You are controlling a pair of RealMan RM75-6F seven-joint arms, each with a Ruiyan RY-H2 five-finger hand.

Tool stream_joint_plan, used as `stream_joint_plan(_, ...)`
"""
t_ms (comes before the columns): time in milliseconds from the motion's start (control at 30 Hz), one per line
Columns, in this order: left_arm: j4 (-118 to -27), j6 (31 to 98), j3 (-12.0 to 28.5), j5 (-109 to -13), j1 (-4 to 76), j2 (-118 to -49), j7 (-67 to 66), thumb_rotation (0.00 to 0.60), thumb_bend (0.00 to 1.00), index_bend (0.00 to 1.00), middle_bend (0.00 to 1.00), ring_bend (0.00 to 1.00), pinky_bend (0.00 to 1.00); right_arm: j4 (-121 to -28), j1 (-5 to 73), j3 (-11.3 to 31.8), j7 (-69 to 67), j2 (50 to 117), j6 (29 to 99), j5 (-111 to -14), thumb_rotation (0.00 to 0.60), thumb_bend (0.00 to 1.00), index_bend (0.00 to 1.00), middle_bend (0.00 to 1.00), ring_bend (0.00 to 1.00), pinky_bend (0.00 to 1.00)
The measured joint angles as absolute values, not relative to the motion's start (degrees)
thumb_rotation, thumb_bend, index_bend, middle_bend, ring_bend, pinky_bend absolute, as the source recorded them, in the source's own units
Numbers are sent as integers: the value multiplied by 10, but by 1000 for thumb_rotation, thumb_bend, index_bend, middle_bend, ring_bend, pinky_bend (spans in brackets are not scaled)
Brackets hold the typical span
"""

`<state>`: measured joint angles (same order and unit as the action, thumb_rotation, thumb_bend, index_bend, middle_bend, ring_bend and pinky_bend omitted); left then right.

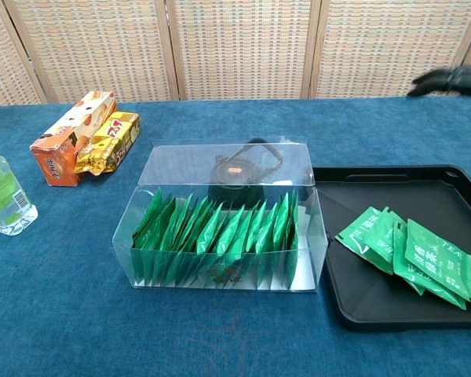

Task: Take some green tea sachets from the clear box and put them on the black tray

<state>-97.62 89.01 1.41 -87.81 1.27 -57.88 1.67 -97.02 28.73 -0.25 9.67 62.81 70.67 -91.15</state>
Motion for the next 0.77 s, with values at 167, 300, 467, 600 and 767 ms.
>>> stream_joint_plan(167, -975, 901, 14, -885, 10, -581, 15, 600, 98, 0, 0, 0, 0, -995, 234, -2, 69, 618, 796, -918, 600, 0, 0, 0, 0, 0)
stream_joint_plan(300, -971, 911, 14, -893, 7, -587, 9, 600, 98, 0, 0, 0, 0, -998, 174, -10, 50, 627, 857, -910, 600, 0, 0, 0, 0, 0)
stream_joint_plan(467, -964, 930, 15, -904, 2, -596, 5, 600, 98, 0, 0, 0, 0, -962, 109, -24, 62, 680, 911, -888, 600, 0, 0, 0, 0, 0)
stream_joint_plan(600, -962, 937, 15, -909, -1, -597, 7, 600, 98, 0, 0, 0, 0, -947, 90, -25, 79, 697, 924, -892, 600, 0, 0, 0, 0, 0)
stream_joint_plan(767, -962, 942, 14, -913, -4, -593, 16, 600, 98, 0, 0, 0, 0, -953, 83, -18, 69, 692, 919, -894, 600, 0, 0, 0, 0, 0)
